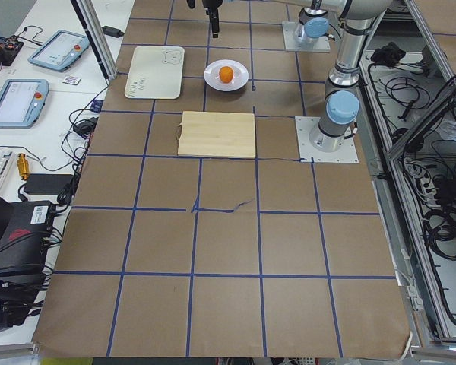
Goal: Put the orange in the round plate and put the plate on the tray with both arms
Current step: 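Raise the left gripper away while the right gripper reaches to the plate rim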
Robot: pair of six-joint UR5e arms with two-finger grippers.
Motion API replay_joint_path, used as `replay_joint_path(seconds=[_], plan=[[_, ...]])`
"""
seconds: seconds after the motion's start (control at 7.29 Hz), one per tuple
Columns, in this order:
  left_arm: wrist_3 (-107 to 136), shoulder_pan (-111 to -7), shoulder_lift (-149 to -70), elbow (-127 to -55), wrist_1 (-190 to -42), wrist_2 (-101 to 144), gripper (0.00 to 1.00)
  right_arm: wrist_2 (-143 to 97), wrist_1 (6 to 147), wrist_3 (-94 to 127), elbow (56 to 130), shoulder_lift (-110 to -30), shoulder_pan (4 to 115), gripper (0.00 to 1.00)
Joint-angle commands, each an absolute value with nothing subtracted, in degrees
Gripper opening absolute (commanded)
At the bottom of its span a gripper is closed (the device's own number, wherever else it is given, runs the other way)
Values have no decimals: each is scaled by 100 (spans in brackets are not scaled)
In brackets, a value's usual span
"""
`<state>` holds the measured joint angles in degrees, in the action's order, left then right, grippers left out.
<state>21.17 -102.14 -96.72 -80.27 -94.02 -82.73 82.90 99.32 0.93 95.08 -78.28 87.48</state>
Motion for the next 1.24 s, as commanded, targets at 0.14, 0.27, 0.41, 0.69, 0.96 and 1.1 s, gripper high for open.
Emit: replay_joint_path(seconds=[0.14, 0.27, 0.41, 0.69, 0.96, 1.1], plan=[[2109, -10169, -9291, -8251, -9448, -8892, 100, 6896, 11375, -139, 10675, -7665, 8798, 100], [2101, -10091, -9151, -8462, -9431, -8895, 100, 6812, 11860, -228, 11027, -7525, 8815, 100], [2074, -9855, -9054, -8516, -9422, -8895, 100, 6698, 12431, -411, 11317, -7384, 8894, 100], [-106, -9293, -9000, -8525, -9422, -8894, 100, 5962, 12970, -448, 11601, -7033, 9156, 100], [-178, -9132, -8956, -8525, -9475, -8903, 100, 5941, 13455, -431, 11610, -6804, 9526, 100], [-141, -9114, -8947, -8525, -9483, -8903, 100, 5941, 13639, -405, 11619, -6690, 9536, 99]])
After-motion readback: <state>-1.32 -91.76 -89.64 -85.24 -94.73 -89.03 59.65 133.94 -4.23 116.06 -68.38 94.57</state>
